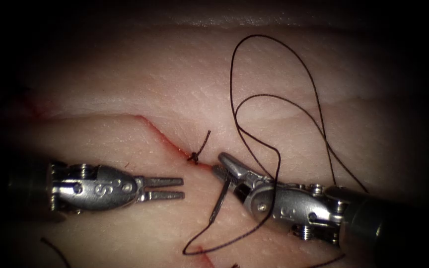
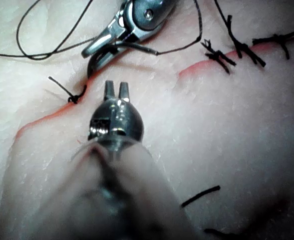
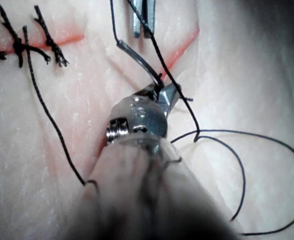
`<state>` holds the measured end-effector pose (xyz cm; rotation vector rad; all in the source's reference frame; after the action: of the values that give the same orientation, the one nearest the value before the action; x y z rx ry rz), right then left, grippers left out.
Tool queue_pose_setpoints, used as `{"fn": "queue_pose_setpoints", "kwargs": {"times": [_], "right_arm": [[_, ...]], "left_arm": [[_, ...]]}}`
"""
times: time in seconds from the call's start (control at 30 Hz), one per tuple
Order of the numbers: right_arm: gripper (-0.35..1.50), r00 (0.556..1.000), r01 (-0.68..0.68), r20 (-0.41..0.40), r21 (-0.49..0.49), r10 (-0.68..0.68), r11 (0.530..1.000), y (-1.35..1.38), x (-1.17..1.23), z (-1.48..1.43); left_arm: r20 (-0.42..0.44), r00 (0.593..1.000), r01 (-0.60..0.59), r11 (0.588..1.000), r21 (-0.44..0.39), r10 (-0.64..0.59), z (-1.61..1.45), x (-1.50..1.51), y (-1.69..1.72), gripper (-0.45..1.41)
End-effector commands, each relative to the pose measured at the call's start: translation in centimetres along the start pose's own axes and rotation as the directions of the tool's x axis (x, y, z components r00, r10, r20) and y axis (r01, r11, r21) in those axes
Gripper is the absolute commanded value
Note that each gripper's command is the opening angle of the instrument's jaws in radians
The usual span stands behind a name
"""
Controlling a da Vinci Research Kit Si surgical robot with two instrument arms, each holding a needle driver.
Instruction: Wound Closure
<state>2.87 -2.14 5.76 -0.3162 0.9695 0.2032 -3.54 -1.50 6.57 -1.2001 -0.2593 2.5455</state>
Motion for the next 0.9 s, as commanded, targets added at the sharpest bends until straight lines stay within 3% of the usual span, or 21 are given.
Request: {"fn": "queue_pose_setpoints", "kwargs": {"times": [0.03,0.3,0.9], "right_arm": [[-0.35,1.0,-0.028,0.002,0.011,0.028,1.0,-0.01,0.0,0.11],[-0.35,0.989,-0.143,0.034,0.068,0.141,0.987,-0.03,-0.03,0.13],[-0.35,0.968,-0.244,0.09,0.148,0.232,0.958,-0.08,-0.16,0.2]], "left_arm": [[-0.002,1.0,-0.001,1.0,-0.001,0.001,0.08,-0.01,0.0,0.04],[-0.001,1.0,0.0,1.0,0.001,0.0,0.1,-0.01,-0.03,0.0],[-0.002,1.0,0.016,1.0,0.0,-0.016,0.05,0.04,-0.08,0.0]]}}
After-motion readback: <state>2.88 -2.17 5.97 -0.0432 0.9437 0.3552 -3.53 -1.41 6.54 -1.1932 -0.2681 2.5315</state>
